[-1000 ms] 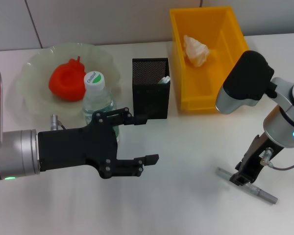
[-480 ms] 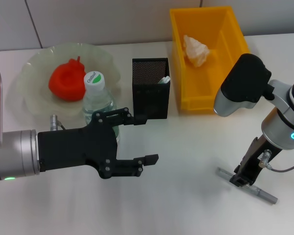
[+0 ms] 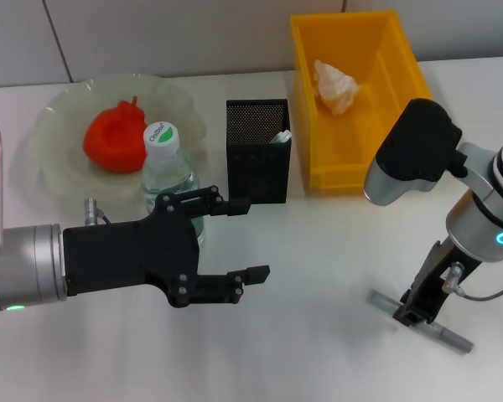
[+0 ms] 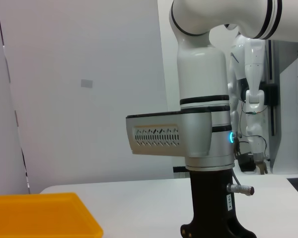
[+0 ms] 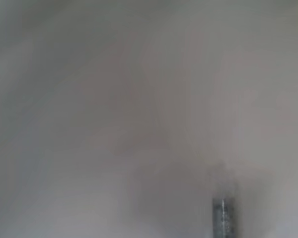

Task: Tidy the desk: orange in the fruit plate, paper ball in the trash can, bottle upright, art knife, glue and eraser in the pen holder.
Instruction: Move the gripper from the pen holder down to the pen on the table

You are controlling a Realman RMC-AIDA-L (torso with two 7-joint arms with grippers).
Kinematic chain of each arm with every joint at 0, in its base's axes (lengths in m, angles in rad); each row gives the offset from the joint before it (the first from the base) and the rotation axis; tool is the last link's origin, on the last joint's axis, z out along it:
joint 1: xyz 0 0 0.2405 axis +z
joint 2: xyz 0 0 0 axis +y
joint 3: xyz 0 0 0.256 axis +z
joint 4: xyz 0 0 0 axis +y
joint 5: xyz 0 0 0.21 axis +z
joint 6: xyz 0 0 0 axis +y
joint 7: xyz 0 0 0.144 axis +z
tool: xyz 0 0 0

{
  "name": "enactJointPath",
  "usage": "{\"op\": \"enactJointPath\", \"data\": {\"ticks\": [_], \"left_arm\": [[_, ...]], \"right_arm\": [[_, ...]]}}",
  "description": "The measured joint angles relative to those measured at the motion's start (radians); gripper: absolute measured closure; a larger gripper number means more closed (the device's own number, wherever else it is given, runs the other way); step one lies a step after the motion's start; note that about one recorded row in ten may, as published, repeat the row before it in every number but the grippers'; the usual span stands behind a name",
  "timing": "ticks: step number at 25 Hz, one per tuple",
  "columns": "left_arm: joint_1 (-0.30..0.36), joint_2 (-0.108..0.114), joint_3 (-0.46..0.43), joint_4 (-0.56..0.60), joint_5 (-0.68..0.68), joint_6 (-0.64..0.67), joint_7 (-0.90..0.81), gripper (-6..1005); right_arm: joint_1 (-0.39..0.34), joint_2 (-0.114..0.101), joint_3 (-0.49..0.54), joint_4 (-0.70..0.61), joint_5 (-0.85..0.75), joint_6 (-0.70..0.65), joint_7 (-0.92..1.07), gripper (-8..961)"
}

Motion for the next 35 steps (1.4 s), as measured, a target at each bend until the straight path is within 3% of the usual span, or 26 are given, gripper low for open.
{"op": "enactJointPath", "data": {"ticks": [13, 19, 32, 35], "left_arm": [[0.002, 0.000, 0.000, 0.000, 0.000, 0.001, 0.000, 200], [0.002, 0.000, 0.000, -0.001, 0.000, 0.001, 0.000, 200], [-0.003, 0.000, -0.002, -0.002, 0.000, -0.002, 0.002, 200], [-0.005, 0.000, -0.002, -0.002, 0.000, -0.002, 0.002, 200]], "right_arm": [[-0.006, 0.000, -0.019, 0.005, 0.000, 0.012, 0.004, 747], [-0.011, -0.001, -0.045, -0.013, -0.001, 0.022, 0.006, 828], [-0.009, -0.007, -0.034, -0.035, -0.011, 0.034, 0.007, 842], [-0.009, -0.007, -0.029, -0.035, -0.013, 0.035, 0.006, 898]]}}
